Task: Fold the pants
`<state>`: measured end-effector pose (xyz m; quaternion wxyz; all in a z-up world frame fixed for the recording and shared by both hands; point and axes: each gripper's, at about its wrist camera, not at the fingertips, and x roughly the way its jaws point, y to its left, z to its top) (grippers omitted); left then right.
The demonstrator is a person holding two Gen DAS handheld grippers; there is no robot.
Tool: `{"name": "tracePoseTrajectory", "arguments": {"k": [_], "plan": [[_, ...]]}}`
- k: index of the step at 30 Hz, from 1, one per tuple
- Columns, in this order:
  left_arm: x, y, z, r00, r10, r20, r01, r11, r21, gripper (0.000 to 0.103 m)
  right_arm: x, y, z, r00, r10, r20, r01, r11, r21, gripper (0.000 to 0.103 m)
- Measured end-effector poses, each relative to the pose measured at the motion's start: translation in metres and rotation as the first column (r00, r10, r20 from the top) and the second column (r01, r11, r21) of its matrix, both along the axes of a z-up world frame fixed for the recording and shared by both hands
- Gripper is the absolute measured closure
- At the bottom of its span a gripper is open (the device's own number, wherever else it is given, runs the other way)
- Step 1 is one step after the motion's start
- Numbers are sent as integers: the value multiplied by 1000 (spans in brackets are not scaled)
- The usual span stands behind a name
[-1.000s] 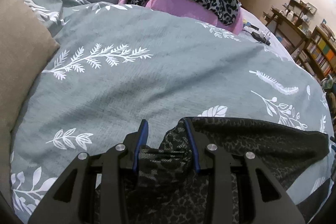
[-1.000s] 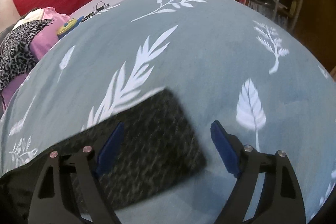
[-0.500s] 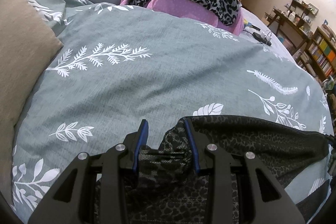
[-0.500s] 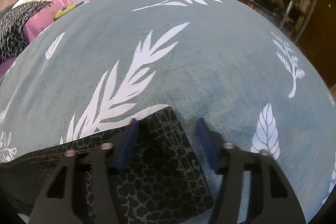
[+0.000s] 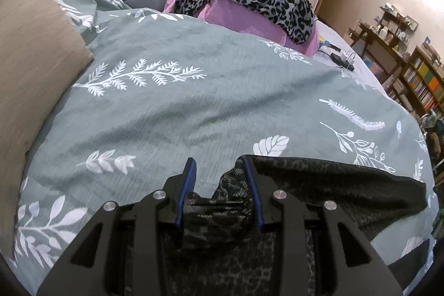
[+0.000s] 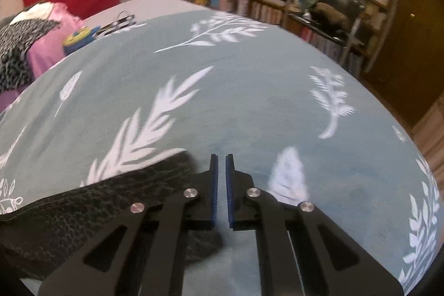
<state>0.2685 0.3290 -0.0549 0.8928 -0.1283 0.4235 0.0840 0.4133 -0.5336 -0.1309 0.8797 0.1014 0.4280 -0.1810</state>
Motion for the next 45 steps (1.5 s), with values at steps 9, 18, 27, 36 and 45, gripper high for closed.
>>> {"name": "tracePoseTrajectory", "arguments": {"k": [9, 18, 27, 36, 45], "plan": [[-40, -13, 9, 1000, -2, 30, 3, 1000, -21, 68, -19, -12, 4, 1000, -21, -13, 24, 954, 299, 49], [-118, -2, -2, 999, 19, 40, -16, 997, -79, 68, 3, 27, 7, 999, 33, -18, -22, 910, 414, 47], [-163, 4, -22, 1000, 16, 20, -14, 991, -131, 81, 4, 29, -7, 997, -32, -77, 65, 878, 474, 47], [-188, 53, -38, 979, 200, -24, -201, 966, -163, 88, -4, 17, -10, 996, -66, -51, 83, 851, 518, 47], [-204, 38, -28, 978, 210, -17, -206, 934, -291, 40, 26, 40, -19, 997, -29, -64, 58, 855, 516, 47]]}}
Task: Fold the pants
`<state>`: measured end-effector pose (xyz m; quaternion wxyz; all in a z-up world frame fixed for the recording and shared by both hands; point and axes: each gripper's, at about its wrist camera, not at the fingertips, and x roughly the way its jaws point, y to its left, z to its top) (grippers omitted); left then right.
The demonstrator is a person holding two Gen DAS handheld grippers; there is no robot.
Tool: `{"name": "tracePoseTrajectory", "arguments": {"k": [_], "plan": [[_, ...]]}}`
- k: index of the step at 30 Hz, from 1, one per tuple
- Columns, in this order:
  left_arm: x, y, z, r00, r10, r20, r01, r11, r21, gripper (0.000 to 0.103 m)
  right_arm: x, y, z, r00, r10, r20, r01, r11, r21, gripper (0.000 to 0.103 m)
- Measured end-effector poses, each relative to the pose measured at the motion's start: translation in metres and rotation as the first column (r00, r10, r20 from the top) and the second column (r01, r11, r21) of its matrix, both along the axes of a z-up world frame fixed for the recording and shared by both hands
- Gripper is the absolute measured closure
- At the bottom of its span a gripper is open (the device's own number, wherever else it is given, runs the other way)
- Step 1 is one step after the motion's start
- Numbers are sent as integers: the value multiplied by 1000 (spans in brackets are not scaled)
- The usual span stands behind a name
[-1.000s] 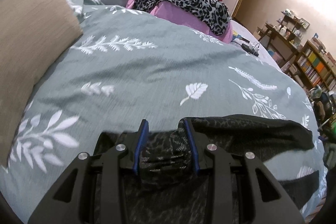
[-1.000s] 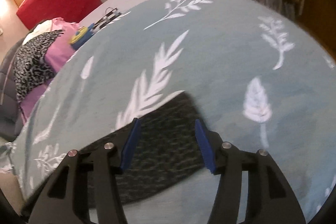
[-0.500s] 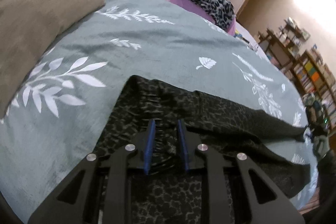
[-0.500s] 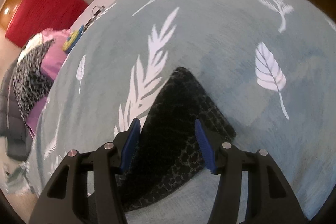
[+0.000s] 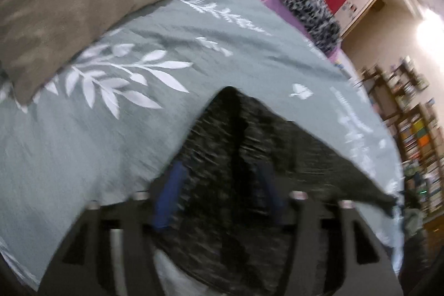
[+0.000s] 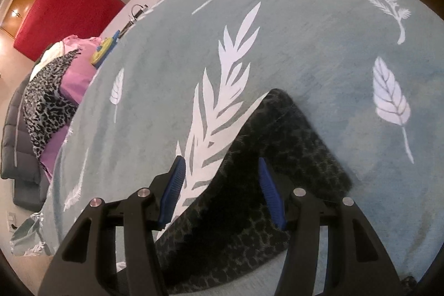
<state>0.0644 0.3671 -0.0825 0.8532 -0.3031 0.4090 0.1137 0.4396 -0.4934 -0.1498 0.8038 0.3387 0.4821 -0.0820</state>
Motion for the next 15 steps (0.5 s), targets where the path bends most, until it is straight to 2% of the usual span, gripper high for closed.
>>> {"name": "tracePoseTrajectory", "arguments": {"k": [6, 10, 12, 15], "plan": [[-12, -24, -3, 1000, 2, 11, 0, 986, -167, 38, 0, 10, -11, 999, 12, -36, -14, 999, -48, 49], [-7, -40, -4, 1000, 7, 22, -2, 970, -245, 27, -3, 10, -13, 999, 35, -29, -36, 997, -65, 52], [2, -48, -3, 999, -3, 34, 13, 958, -288, 27, -4, 7, -13, 999, 34, -27, -35, 998, -59, 52], [15, -56, 0, 999, 17, 38, -5, 950, -312, 20, -6, 5, -11, 999, 35, -20, -37, 998, -56, 52]]}}
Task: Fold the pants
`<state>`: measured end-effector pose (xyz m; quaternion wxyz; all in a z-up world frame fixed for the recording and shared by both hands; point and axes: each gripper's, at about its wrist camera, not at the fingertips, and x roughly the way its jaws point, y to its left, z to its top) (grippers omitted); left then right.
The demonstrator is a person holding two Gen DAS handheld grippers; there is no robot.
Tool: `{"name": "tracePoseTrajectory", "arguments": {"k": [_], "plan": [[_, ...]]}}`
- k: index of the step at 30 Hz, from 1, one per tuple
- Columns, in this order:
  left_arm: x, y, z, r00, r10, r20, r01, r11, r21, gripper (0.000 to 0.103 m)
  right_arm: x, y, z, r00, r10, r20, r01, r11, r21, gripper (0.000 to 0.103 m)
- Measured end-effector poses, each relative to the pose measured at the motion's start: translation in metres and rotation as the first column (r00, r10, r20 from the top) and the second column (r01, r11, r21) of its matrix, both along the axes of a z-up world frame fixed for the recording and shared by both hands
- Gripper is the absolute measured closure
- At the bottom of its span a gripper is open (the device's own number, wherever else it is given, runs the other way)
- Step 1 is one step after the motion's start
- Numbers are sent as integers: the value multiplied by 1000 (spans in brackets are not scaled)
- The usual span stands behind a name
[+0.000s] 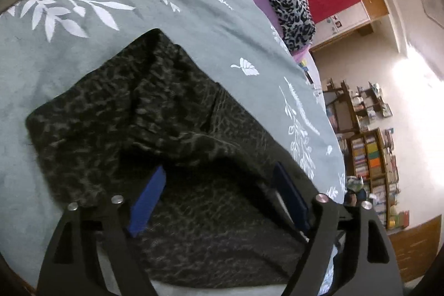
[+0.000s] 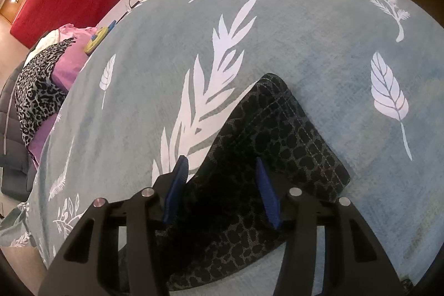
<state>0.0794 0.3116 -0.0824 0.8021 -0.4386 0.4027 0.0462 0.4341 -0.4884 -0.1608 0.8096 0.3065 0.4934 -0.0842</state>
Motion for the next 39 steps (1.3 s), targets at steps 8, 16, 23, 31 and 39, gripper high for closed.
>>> {"name": "tracePoseTrajectory", "arguments": {"k": [8, 16, 23, 31, 39], "plan": [[29, -4, -14, 988, 126, -91, -137, 982, -128, 19, 1, 2, -1, 1000, 13, 1, -13, 1000, -10, 52], [39, 5, -36, 941, 271, -202, -295, 950, -99, 46, 2, 6, -4, 1000, 20, 1, -20, 999, -28, 52], [40, 4, -24, 961, 250, -122, -264, 958, -114, 89, 0, -9, -3, 1000, -11, -9, 12, 995, 97, 50], [28, 8, 21, 985, 169, -31, -170, 984, -51, 90, 13, -15, 3, 996, -63, -63, 70, 992, 109, 45], [7, 15, 14, 985, 157, -75, -161, 986, -44, 90, 6, -15, 0, 986, -100, -136, 92, 994, -65, 98]]}}
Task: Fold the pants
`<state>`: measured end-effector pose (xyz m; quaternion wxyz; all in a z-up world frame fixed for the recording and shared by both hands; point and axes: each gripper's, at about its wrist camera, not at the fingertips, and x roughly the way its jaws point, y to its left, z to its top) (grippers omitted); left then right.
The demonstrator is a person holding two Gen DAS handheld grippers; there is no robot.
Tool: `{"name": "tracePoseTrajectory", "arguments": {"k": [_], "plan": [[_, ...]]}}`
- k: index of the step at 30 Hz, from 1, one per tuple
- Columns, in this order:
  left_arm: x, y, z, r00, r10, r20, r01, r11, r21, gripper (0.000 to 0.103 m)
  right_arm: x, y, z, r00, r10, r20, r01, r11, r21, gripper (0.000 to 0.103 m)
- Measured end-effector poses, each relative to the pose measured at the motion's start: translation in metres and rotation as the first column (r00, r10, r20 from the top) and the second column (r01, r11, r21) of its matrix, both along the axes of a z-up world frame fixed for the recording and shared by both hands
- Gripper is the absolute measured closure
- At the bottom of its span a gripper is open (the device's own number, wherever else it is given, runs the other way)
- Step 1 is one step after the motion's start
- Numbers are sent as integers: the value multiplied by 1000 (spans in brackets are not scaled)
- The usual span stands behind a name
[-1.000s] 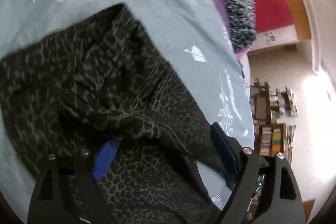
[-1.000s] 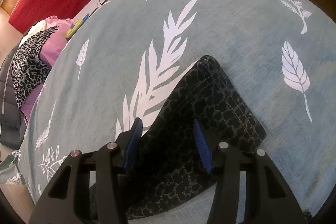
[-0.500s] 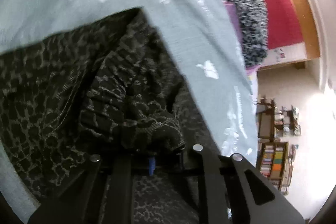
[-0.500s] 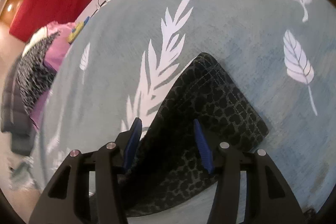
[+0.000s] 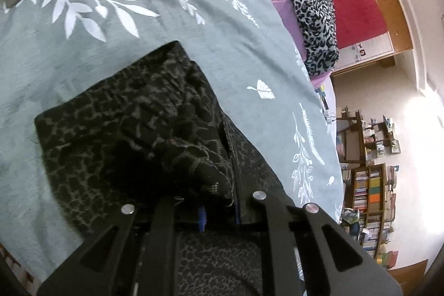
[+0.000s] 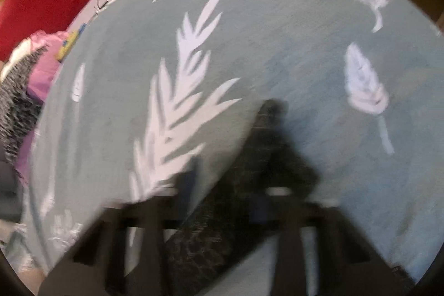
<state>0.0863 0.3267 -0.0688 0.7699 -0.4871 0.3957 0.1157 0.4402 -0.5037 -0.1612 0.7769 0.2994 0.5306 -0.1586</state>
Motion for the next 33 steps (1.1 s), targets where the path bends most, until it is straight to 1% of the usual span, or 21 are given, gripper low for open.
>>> {"name": "tracePoseTrajectory", "arguments": {"k": [1, 3, 6, 7, 9, 12, 15, 20, 23, 25, 28, 30, 33], "plan": [[-1, 3, 1, 1000, 1, 1, -1, 1000, 0, 90, -4, -2, 3, 1000, 2, 10, -2, 1000, -5, 99], [0, 7, 5, 1000, -2, 9, 2, 1000, 4, 91, -14, -5, 14, 998, 18, 58, -18, 1000, -1, 99], [3, 14, 14, 999, -15, 42, 15, 1000, 3, 91, -35, -7, 44, 987, 63, 146, -58, 998, -35, 99], [5, 17, 18, 998, -19, 56, 19, 1000, 4, 92, -48, -8, 58, 980, 81, 180, -72, 996, -57, 99], [7, 23, 25, 996, -29, 81, 29, 1000, 2, 93, -63, -10, 74, 973, 94, 212, -80, 994, -72, 99], [3, 27, 31, 994, -45, 97, 45, 999, 4, 93, -100, -15, 95, 961, 107, 254, -86, 992, -89, 99], [-8, 31, 36, 992, -63, 110, 62, 998, 9, 94, -141, -21, 103, 957, 95, 273, -74, 993, -86, 99], [-39, 37, 42, 989, -90, 114, 87, 996, 32, 94, -216, -38, 91, 960, 42, 278, -32, 999, -41, 99], [-56, 37, 35, 990, -101, 95, 98, 994, 40, 94, -259, -43, 76, 962, 26, 272, -18, 999, -31, 99], [-67, 35, 26, 991, -116, 71, 113, 993, 47, 94, -279, -45, 63, 962, 25, 271, -19, 999, -25, 99], [-78, 30, 10, 990, -143, 18, 140, 986, 93, 94, -299, -48, 43, 963, 12, 270, -12, 1000, -4, 99], [-82, 28, -4, 989, -143, -34, 147, 978, 147, 94, -308, -52, 30, 962, 0, 275, -9, 999, 33, 99], [-84, 27, -27, 982, -164, -93, 180, 963, 202, 93, -320, -55, 14, 961, -7, 276, -11, 998, 62, 98]]}}
